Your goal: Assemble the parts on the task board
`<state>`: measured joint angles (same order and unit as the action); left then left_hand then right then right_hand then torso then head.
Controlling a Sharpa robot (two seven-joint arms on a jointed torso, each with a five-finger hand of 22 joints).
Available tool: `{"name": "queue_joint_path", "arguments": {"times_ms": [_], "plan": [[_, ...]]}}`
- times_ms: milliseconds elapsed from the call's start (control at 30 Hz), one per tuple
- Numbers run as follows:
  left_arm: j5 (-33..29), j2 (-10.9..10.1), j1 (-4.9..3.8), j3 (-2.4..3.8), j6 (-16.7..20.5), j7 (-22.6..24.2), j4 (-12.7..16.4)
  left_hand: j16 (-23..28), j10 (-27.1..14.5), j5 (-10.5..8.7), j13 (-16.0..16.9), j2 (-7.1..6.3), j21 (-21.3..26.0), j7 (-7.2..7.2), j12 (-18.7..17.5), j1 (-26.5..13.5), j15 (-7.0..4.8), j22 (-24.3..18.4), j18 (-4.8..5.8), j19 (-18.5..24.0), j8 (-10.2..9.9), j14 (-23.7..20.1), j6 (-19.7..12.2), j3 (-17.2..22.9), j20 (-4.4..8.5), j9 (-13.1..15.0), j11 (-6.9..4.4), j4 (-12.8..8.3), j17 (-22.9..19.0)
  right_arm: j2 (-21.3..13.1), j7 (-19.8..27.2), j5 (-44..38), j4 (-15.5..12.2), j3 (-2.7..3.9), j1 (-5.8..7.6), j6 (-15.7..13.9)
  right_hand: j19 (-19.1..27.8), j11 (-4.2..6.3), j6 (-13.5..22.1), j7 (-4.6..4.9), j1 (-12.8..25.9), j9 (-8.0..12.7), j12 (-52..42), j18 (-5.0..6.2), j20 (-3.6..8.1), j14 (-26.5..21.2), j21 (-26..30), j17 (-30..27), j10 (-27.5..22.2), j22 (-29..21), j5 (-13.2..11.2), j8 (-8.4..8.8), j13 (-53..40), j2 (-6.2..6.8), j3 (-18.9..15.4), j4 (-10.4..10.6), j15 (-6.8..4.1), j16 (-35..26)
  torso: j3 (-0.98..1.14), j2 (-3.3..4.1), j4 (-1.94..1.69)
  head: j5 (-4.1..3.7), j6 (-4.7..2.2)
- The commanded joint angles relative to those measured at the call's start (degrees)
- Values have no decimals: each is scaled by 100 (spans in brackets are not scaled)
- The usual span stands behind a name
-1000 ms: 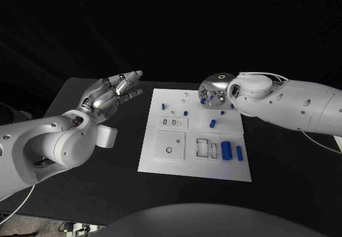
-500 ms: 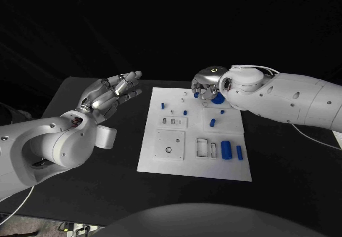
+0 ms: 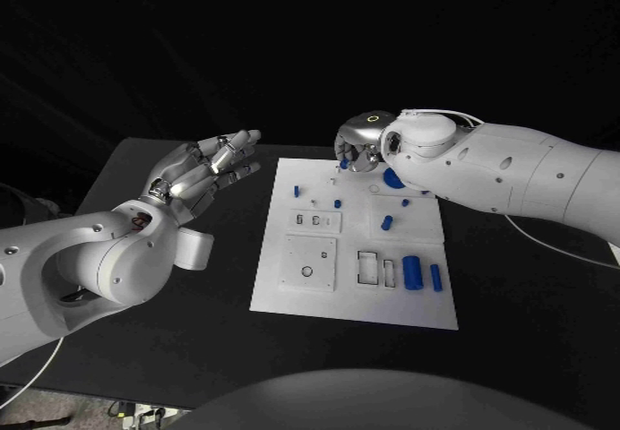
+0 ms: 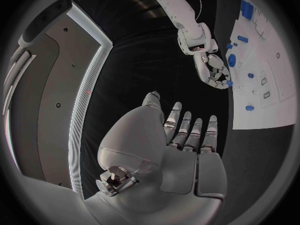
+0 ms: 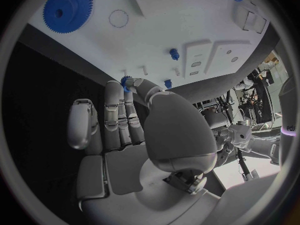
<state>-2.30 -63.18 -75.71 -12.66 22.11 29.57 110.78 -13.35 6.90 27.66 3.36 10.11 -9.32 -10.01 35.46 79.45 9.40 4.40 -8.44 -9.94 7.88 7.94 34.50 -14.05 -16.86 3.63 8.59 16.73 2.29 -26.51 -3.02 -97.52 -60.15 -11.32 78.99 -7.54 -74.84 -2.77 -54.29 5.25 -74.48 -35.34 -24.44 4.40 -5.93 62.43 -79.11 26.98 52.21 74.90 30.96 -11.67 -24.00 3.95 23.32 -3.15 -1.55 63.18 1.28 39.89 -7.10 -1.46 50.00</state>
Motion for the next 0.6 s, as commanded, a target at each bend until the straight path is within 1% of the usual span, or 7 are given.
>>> {"name": "queue_joint_path", "arguments": {"times_ms": [33,200,233,300,400,500,600], "plan": [[36,14,-10,6,-104,10,17,-23,12,31,5,14,-24,-15,36,71,53,8,79,-38,26,2,51,17,4,6,35,-14,9,98,-68,-25,116,3,4,124,-17,4,-15,-7,39,0,40,-20,-1,45,-8,-20,49,382,20,24,14,-2,17,24,4,-23,2,14,7,23,0],[38,15,-10,5,-112,7,11,-30,18,38,5,15,-28,-20,43,78,55,9,84,-41,32,4,57,19,4,7,39,-15,10,245,-70,-44,284,3,-7,139,-16,1,-7,-5,31,1,58,-20,1,42,-5,-24,52,382,21,33,22,-9,27,21,7,-31,0,23,2,-26,0],[38,11,-10,5,-113,4,12,-30,18,38,5,15,-28,-20,43,78,55,9,84,-41,32,4,57,19,4,7,39,-15,10,274,-65,-47,318,3,-14,138,-15,1,-5,-5,30,1,61,-20,2,41,-4,-24,52,382,21,35,23,-11,29,20,8,-32,0,22,6,-28,0],[38,7,-10,5,-113,0,11,-32,24,44,5,16,-27,-25,47,84,57,8,90,-40,42,4,78,22,4,9,44,-15,10,316,-57,-50,372,3,-27,140,-16,1,-4,-4,29,1,64,-20,2,41,-4,-25,52,383,21,36,24,-11,31,19,8,-33,4,18,4,-28,0],[38,5,-10,5,-113,-1,11,-32,24,44,5,16,-27,-25,47,84,57,8,90,-40,42,4,78,22,4,9,44,-15,10,369,-46,-51,438,3,-49,139,-19,0,-1,-4,25,2,70,-21,2,40,-5,-26,52,385,22,40,27,-13,34,17,9,-35,13,8,-14,-20,0],[38,-2,-10,5,-113,-4,20,-40,29,50,5,15,-31,-29,50,89,60,10,94,-44,47,7,81,22,4,8,48,-15,10,413,-35,-49,487,3,-69,146,-19,-1,4,-2,25,3,77,-21,3,39,-4,-27,52,386,22,44,30,-14,36,16,10,-38,25,22,-39,-22,0],[38,-14,-10,5,-114,-15,30,-41,30,51,5,15,-32,-29,50,90,61,10,95,-45,48,8,81,23,4,8,49,-15,11,445,-30,-48,522,3,-80,122,-19,-2,4,-2,25,3,78,-21,3,39,-4,-27,52,386,22,45,30,-14,36,16,10,-38,24,26,-45,-26,0]]}}
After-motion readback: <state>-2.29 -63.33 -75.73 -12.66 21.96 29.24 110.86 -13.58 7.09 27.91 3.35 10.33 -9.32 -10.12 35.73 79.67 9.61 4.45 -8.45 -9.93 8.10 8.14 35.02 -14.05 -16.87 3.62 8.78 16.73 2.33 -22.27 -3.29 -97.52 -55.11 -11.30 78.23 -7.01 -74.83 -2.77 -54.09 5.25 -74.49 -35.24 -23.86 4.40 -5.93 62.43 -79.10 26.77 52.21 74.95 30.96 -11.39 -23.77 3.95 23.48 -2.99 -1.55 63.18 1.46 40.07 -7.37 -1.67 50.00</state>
